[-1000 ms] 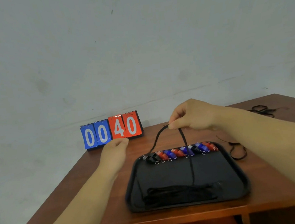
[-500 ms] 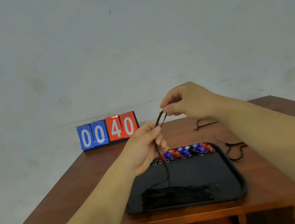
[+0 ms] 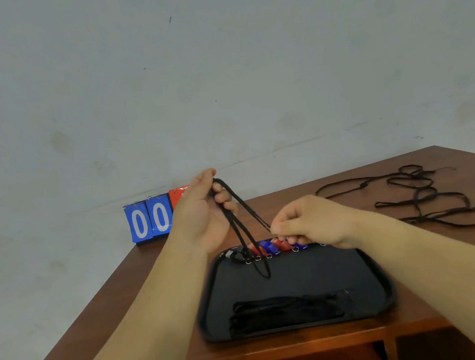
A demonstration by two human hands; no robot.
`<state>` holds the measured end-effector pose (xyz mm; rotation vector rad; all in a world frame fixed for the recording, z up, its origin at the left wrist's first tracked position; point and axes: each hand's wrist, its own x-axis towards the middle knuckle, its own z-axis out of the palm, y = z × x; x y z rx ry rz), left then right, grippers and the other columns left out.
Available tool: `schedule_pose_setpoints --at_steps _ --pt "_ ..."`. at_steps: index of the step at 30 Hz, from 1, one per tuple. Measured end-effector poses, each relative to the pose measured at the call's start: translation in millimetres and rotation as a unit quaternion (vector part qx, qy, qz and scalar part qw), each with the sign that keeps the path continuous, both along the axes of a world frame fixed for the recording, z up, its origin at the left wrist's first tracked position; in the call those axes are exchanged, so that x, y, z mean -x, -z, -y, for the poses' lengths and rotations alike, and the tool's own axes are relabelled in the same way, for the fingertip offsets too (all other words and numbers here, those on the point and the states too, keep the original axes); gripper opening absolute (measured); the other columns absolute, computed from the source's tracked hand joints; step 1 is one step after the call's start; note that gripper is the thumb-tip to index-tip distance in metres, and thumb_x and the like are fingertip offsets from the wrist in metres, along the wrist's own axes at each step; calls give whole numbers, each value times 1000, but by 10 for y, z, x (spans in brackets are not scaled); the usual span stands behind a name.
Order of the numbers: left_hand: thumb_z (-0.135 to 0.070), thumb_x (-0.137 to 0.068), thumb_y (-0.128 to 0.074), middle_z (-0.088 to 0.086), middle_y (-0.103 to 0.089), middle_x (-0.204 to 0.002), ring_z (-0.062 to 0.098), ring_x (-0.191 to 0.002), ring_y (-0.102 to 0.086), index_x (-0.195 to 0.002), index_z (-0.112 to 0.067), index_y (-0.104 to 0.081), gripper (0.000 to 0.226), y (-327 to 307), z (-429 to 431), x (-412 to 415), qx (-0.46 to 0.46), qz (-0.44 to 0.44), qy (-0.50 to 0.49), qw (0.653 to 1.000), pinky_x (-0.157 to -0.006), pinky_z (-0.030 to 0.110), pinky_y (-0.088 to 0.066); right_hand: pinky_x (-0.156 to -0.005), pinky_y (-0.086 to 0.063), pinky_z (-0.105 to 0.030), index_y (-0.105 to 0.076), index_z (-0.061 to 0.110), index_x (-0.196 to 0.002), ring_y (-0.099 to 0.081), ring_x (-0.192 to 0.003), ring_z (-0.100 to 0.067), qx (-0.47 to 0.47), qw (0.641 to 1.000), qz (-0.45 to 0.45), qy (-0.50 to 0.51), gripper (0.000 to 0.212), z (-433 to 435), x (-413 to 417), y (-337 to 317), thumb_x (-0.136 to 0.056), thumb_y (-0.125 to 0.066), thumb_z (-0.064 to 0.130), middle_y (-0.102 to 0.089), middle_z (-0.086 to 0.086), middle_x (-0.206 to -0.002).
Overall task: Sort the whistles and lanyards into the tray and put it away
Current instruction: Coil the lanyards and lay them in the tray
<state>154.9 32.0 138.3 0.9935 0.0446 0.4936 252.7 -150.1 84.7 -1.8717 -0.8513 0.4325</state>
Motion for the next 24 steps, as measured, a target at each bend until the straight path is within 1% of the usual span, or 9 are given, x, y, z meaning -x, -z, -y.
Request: schedule_pose_setpoints --at_steps 2,3,5,7,10,15,19,22,24 --pt "-20 -104 -54 -7 -49 -62 5 -47 -42 -91 -20 -61 14 -50 -11 2 34 10 0 999 -46 19 -38 -72 -54 -17 -78 22 -98 -67 -76 -3 -9 1000 -21 -7 10 -55 14 93 -95 -70 26 -75 8 -82" --pt "-20 -104 -55 -8 -49 -62 5 -46 -41 -91 -20 -61 14 -72 -25 3 47 15 0 999 -46 19 -38 -76 -56 -19 -78 21 -99 -68 -82 -3 -15 999 -35 -9 10 -80 18 137 -96 -69 26 -76 9 -89" --pt "-20 -103 -57 -8 -49 -61 5 -47 -41 -92 -21 -62 12 -102 -52 12 65 25 -3 998 -46 19 -38 -93 -58 -28 -75 16 -98 -68 -96 -9 -44 994 -97 -22 11 -126 31 216 -97 -67 24 -76 1 -105" --pt "-20 -103 -57 -8 -49 -61 5 -48 -39 -92 -21 -62 12 -103 -67 12 74 30 -7 997 -47 19 -37 -104 -53 -37 -71 14 -94 -67 -103 -14 -85 979 -179 -55 10 -166 49 279 -99 -65 20 -75 -5 -117" --pt "-21 -104 -56 -7 -49 -61 5 -48 -39 -95 -20 -62 11 -81 -62 6 94 36 -5 995 -47 19 -37 -110 -47 -43 -69 16 -92 -67 -116 -21 -125 954 -256 -96 12 -225 79 360 -101 -60 18 -75 -3 -122" --pt "-21 -104 -55 -7 -49 -61 6 -47 -38 -98 -19 -64 11 -59 -38 -26 117 40 -1 992 -47 19 -37 -112 -45 -51 -63 16 -92 -68 -119 -29 -153 925 -327 -120 15 -314 148 430 -104 -55 17 -72 -4 -127" --pt "-21 -105 -54 -7 -49 -61 6 -48 -38 -97 -19 -64 12 -53 -48 -46 127 48 -1 991 -48 19 -37 -108 -47 -57 -59 14 -99 -68 -118 -35 -185 909 -350 -133 10 -325 203 427 -105 -53 18 -70 -5 -132" --pt "-21 -105 -53 -7 -48 -61 6 -48 -39 -96 -19 -64 14 -36 -62 -62 131 53 0 990 -48 19 -37 -101 -52 -57 -53 14 -109 -69 -117 -35 -212 899 -359 -137 8 -329 252 392 -107 -48 20 -70 -3 -132" --pt "-21 -105 -54 -7 -47 -61 6 -48 -39 -94 -19 -63 15 -14 -59 -79 133 52 1 990 -47 19 -38 -94 -57 -52 -51 16 -113 -71 -113 -33 -227 891 -371 -131 8 -334 269 378 -108 -47 21 -72 -4 -128"
